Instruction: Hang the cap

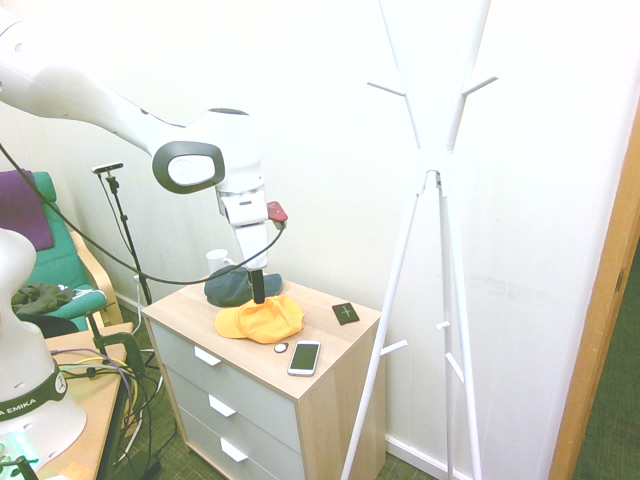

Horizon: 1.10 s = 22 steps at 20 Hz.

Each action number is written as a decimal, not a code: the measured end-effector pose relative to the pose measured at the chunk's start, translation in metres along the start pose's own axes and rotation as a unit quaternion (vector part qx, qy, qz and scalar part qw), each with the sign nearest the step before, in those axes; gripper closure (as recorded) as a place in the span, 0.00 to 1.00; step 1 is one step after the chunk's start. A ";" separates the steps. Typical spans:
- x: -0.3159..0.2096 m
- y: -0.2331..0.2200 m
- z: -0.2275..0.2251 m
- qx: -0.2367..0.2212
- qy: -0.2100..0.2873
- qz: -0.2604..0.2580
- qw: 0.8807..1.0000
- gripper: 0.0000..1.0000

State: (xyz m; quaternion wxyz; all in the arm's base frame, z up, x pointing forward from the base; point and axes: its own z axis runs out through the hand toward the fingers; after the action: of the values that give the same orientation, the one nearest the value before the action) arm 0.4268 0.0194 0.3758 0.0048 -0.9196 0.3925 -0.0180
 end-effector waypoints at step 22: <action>-0.073 -0.234 0.165 -0.028 -0.020 -0.093 0.995 0.00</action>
State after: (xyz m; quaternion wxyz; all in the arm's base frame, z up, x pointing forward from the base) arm 0.5509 0.2330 0.2136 -0.0152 -0.9519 0.3059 0.0110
